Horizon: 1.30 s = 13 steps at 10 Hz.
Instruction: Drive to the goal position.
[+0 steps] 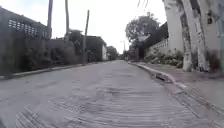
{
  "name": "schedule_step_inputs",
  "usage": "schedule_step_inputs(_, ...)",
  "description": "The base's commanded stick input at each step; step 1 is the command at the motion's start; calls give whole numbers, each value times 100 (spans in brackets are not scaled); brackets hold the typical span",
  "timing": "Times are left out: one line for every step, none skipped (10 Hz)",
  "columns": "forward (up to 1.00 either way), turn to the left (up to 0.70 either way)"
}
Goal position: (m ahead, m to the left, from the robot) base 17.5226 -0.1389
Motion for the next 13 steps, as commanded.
schedule_step_inputs(100,-23)
schedule_step_inputs(100,-5)
schedule_step_inputs(100,0)
schedule_step_inputs(100,0)
schedule_step_inputs(100,0)
schedule_step_inputs(100,0)
schedule_step_inputs(100,0)
schedule_step_inputs(100,0)
schedule_step_inputs(100,0)
schedule_step_inputs(100,0)
schedule_step_inputs(100,0)
schedule_step_inputs(100,0)
schedule_step_inputs(100,0)
